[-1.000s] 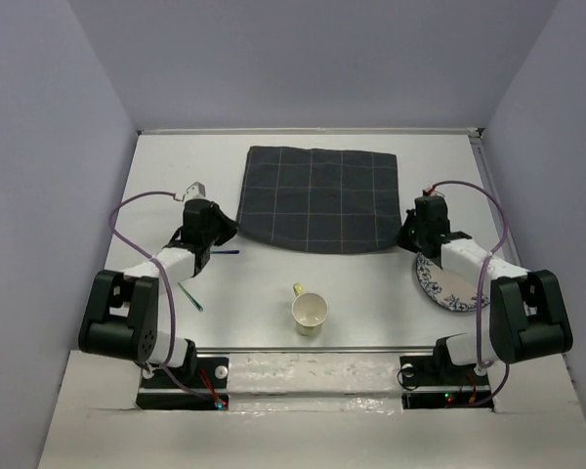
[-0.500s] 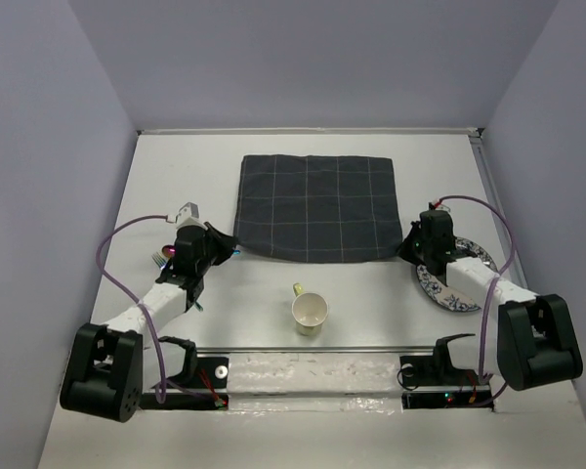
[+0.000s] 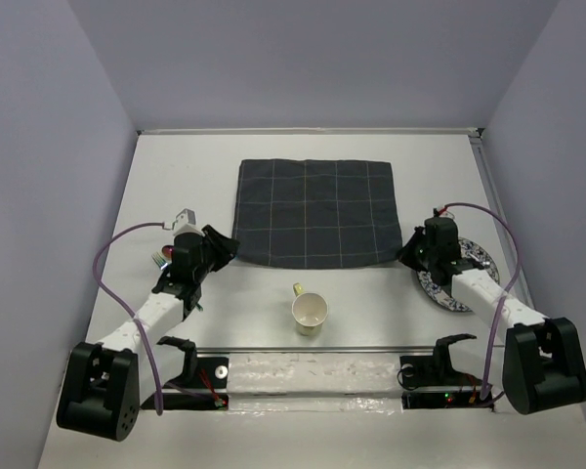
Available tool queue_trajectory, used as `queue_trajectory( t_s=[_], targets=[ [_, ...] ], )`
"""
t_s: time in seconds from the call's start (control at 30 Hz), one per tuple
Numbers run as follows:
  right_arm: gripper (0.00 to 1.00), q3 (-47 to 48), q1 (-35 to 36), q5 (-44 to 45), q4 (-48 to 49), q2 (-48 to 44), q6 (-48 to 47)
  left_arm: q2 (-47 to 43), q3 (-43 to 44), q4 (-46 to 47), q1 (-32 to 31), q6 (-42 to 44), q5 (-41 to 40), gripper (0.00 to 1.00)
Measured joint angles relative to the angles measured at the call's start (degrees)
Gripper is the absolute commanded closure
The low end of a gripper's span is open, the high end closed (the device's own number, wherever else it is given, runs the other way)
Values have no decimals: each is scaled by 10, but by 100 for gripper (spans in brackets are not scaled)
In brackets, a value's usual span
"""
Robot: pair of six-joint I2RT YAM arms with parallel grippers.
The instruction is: Set the dinner table for one person
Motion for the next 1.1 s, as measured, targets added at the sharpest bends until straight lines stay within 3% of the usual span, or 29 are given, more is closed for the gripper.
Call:
queue_trajectory(
  t_s=[0.03, 0.1, 0.17, 0.23, 0.3, 0.33, 0.7, 0.9, 1.1],
  targets=[
    [75, 0, 0, -8, 0, -2, 1, -1, 0, -2, 0, -3, 0, 43],
    [66, 0, 0, -20, -3, -7, 4, -7, 0, -11, 0, -4, -2, 37],
    [46, 0, 0, -28, -14, -19, 5, -17, 1, -21, 0, -4, -5, 18],
    [39, 0, 0, -34, -25, -33, 5, -31, 9, -41, 0, -1, -8, 14],
    [38, 1, 0, -40, -44, -58, 7, -46, 26, -57, 0, 0, -10, 9],
    [38, 2, 0, -41, -49, -68, 7, -55, 43, -70, 0, 7, -9, 1],
    [37, 64, 0, -66, -120, -178, 10, -132, 250, -118, -5, 115, 45, 1],
    [37, 99, 0, -121, -204, -213, -4, -178, 251, -149, -91, 207, 49, 1],
    [22, 55, 3, -243, -212, -275, 6, -183, 235, -177, -148, 255, 47, 1]
  ],
)
